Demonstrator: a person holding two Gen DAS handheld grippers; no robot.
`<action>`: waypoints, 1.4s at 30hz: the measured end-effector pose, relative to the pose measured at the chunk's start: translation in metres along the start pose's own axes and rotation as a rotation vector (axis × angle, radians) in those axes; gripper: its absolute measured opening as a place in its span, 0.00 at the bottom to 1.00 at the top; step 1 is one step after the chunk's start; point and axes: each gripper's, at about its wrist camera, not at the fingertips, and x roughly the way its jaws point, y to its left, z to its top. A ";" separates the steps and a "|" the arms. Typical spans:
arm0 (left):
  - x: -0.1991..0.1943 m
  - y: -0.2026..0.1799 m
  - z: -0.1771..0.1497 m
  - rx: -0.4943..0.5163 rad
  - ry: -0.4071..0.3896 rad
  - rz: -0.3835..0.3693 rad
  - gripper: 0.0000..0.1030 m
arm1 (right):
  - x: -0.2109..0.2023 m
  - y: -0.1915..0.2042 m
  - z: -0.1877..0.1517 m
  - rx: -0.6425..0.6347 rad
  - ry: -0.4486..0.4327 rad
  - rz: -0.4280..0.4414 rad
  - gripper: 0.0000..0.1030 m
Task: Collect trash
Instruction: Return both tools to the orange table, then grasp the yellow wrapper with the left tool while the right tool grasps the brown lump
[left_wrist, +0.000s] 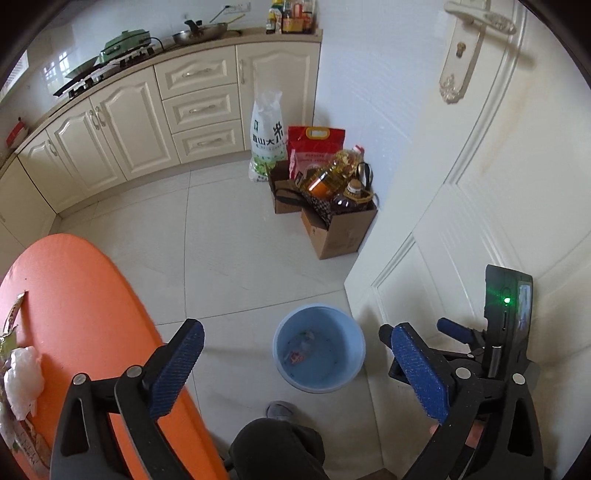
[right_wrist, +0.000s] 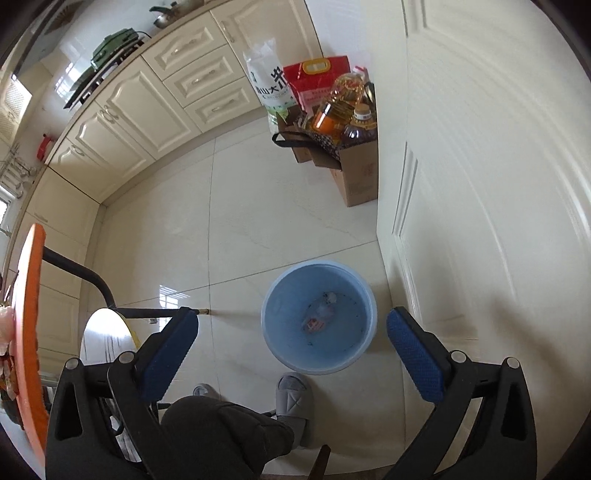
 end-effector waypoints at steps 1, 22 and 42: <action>-0.016 0.006 -0.009 -0.008 -0.022 -0.001 0.97 | -0.011 0.006 0.000 -0.008 -0.020 0.003 1.00; -0.324 0.150 -0.257 -0.329 -0.538 0.327 0.99 | -0.243 0.267 -0.060 -0.437 -0.407 0.257 1.00; -0.359 0.163 -0.381 -0.574 -0.492 0.551 0.99 | -0.251 0.411 -0.163 -0.789 -0.434 0.339 1.00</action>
